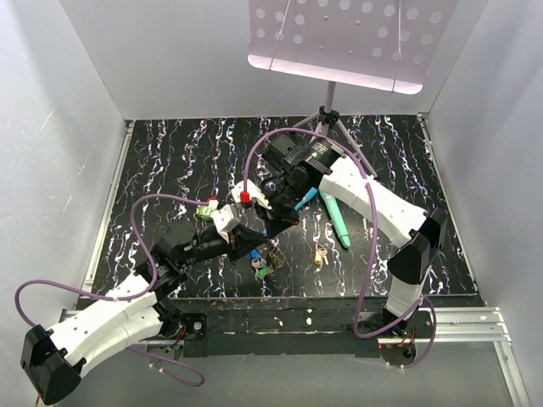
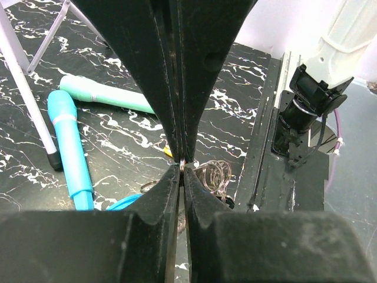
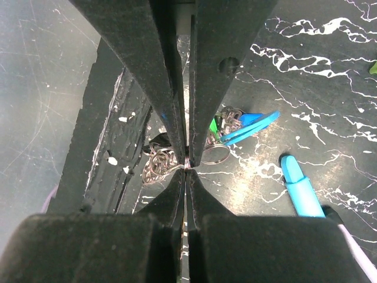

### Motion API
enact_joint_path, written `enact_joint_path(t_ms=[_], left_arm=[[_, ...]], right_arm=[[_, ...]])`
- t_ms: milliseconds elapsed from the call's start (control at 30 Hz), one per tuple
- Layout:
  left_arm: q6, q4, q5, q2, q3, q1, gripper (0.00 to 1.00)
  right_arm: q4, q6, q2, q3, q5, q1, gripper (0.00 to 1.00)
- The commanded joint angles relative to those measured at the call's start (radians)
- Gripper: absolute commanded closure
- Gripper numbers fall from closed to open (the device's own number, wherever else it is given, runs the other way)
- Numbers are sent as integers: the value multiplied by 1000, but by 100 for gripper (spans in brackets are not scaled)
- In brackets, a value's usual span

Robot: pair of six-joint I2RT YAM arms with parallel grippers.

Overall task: Put the keys on the keyring
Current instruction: Adjust the keyring.

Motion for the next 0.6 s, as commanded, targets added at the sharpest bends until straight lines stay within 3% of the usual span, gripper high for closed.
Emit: enact_joint_path(t_ms=[0, 133, 167, 267, 367, 433, 567], left_arm=[[21, -17, 9, -4, 34, 2, 100], [25, -16, -9, -42, 23, 2, 100], [25, -8, -12, -60, 13, 2, 100], [25, 19, -20, -135, -30, 2, 100], [4, 77, -22, -235, -87, 4, 100], [2, 123, -3, -293, -124, 4, 100], [-39, 254, 18, -375, -193, 4, 100]], right_arm=[[-91, 8, -24, 40, -59, 4, 99], [-94, 3, -30, 37, -82, 3, 99], [-100, 3, -31, 37, -91, 2, 94], [-117, -6, -39, 46, -171, -42, 61], [-163, -44, -38, 86, -257, -108, 49], [-194, -131, -50, 81, -322, -145, 48], [-243, -505, -125, -55, -569, -200, 47]])
